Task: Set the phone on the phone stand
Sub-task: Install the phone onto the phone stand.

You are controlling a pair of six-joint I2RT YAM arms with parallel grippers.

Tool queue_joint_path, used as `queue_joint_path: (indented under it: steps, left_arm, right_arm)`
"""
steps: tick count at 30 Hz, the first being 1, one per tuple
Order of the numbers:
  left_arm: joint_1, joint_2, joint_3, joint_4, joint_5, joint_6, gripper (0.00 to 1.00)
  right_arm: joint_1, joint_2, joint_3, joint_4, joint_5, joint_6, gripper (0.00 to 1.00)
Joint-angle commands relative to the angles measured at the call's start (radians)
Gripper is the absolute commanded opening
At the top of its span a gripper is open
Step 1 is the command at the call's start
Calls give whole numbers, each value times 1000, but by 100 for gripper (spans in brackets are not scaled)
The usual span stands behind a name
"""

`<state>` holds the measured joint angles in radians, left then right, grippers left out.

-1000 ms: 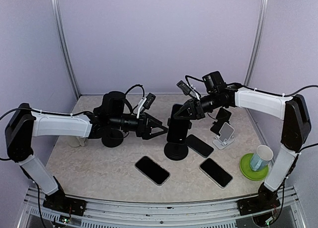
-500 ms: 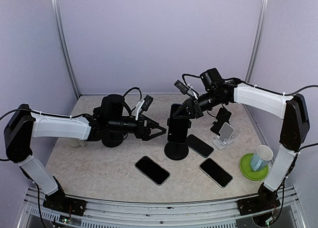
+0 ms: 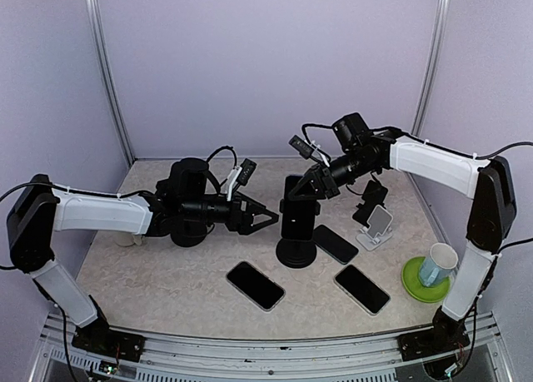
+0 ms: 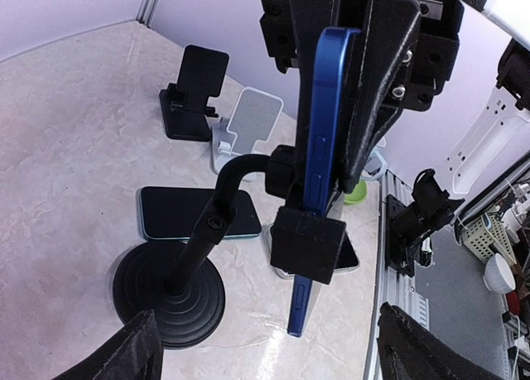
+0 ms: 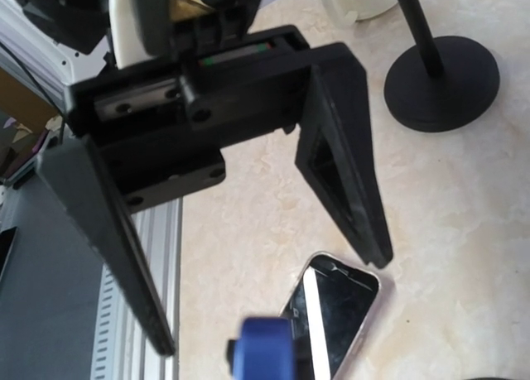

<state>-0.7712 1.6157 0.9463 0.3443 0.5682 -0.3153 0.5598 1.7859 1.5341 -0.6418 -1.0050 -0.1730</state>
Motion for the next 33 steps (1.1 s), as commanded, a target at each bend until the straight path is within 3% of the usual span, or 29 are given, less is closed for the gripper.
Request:
queue_joint_path:
  steps: [1, 2, 4, 22, 33]
  left_arm:
    - [0, 7, -1, 25, -12, -8, 87]
    - [1, 6, -1, 24, -13, -9, 87]
    - [1, 5, 0, 24, -13, -11, 87]
    - [5, 32, 70, -50, -46, 21, 88]
    - [6, 72, 161, -108, 12, 39, 87]
  right_arm:
    - [-8, 59, 1, -91, 161, -9, 0]
    - [-8, 57, 4, -90, 157, -9, 0]
    - [-8, 50, 7, -79, 154, -1, 13]
    - [-9, -71, 10, 15, 164, 76, 99]
    - [-12, -138, -3, 36, 217, 115, 100]
